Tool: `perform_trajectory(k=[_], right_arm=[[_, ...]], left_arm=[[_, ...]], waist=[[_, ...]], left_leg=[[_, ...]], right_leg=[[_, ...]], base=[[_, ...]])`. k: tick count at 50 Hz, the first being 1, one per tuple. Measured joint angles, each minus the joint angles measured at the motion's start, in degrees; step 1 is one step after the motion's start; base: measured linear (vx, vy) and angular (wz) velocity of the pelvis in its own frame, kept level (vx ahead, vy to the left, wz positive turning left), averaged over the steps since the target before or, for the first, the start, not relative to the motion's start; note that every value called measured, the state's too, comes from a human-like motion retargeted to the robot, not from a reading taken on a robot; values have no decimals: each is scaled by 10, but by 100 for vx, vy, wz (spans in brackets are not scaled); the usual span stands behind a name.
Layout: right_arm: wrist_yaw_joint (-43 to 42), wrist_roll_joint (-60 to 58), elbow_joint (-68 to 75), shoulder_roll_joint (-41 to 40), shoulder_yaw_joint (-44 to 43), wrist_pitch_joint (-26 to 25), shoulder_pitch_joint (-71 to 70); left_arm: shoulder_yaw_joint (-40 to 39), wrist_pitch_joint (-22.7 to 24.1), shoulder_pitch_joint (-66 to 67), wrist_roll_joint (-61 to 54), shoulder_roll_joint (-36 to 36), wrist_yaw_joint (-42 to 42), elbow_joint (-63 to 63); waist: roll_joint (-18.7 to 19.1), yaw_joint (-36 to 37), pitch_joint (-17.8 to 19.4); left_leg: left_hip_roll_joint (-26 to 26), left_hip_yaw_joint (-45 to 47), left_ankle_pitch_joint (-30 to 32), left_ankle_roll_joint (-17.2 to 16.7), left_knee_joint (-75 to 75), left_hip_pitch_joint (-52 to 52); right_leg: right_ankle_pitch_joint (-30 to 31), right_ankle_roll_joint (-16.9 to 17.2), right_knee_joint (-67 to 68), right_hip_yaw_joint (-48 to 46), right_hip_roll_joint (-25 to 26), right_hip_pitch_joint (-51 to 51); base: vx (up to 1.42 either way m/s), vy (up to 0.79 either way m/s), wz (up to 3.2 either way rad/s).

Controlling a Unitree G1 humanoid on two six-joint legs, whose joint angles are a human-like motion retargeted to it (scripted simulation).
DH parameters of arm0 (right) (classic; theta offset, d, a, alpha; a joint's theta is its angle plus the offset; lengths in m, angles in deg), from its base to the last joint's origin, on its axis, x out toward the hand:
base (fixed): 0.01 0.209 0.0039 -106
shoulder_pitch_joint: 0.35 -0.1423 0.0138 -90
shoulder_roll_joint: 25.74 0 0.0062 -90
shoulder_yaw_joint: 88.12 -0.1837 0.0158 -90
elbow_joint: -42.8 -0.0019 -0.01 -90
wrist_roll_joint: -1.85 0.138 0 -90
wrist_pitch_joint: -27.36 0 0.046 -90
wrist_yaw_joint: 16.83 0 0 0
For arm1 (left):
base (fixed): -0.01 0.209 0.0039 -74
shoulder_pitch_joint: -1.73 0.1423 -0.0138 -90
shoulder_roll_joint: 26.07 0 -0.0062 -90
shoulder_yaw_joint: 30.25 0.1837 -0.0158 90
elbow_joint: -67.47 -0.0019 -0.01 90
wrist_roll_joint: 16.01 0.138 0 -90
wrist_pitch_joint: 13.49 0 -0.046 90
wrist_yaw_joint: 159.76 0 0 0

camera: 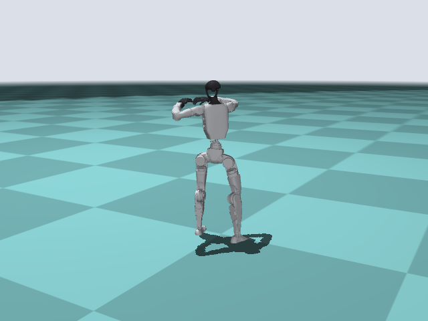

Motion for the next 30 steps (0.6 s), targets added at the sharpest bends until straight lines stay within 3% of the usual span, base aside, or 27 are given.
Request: perform_trajectory(k=[8,16,23,30], right_arm=[[-5,2,-2,1,21,4,-26],[1,0,-2,4,18,5,-18],[7,-18,3,-6,0,-2,-11],[0,-36,23,-72,-7,-12,-33]], left_arm=[[86,6,-81,12,45,6,-2],[117,4,-110,23,47,4,-9],[64,-12,-68,43,4,-1,-37],[-72,-28,62,57,-89,-2,-41]], waist=[[8,-55,3],[2,-25,5],[-11,63,10],[-22,164,26]], left_leg=[[4,31,-3,-3,0,2],[-6,-5,-2,-5,0,-9],[-22,-70,-1,0,0,-24],[-39,-119,-1,3,0,-34]], right_leg=[[4,1,-3,37,1,-21],[0,-1,1,-3,-5,-7],[-5,-11,2,-79,-8,27],[-4,-18,-7,-140,-7,58]], base=[[-3,1,-38],[1,3,42],[3,3,96],[4,3,78]])
